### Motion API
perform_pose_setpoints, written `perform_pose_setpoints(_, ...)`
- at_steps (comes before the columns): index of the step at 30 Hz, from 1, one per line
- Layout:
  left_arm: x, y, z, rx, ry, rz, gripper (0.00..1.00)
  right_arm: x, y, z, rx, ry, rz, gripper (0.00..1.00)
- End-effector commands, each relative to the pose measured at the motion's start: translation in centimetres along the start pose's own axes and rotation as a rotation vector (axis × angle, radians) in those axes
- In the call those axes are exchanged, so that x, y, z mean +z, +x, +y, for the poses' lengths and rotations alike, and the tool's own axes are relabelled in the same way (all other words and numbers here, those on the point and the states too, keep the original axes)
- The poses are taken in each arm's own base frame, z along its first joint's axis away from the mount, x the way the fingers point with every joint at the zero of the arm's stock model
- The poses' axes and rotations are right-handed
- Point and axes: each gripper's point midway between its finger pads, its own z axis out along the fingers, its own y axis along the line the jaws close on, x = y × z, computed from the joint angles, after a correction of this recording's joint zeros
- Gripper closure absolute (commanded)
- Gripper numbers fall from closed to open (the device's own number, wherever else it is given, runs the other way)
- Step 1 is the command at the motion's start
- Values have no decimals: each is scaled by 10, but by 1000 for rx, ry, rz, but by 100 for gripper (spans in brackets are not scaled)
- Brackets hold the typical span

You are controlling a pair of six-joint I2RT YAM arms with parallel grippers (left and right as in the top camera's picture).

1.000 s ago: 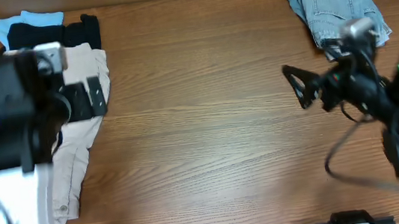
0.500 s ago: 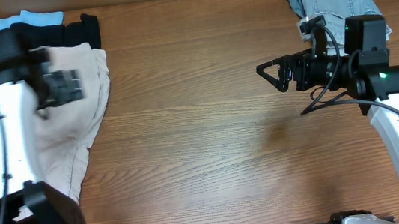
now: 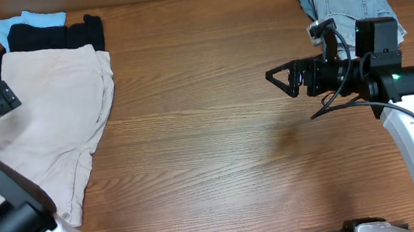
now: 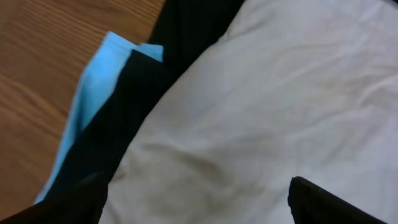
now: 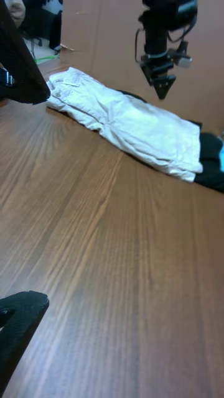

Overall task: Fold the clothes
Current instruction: 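Move the left gripper to the beige shorts on the pile and grasp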

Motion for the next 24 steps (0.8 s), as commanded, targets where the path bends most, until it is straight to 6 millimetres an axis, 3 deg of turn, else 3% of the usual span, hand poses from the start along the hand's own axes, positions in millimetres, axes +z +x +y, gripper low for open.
perform_pose_setpoints(1,29,11,4,94,10,40,4,-2,0,-5,3,52,5,0)
perform_pose_setpoints(6,59,32,19,72,3,98,3,-3,10,-11,37,88,37,0)
perform_pose_setpoints(12,60,29,44,2,-24,77,4,-3,8,-13,31,99,31,0)
perform_pose_setpoints(18,59,35,58,-71,-29,91,38,-3,6,-13,21,98,20,0)
perform_pose_setpoints(21,58,36,46,-78,40,91,65,-3,5,-13,20,98,20,0)
perform_pose_setpoints(24,57,36,31,-80,114,92,75,-3,4,-13,15,97,14,0)
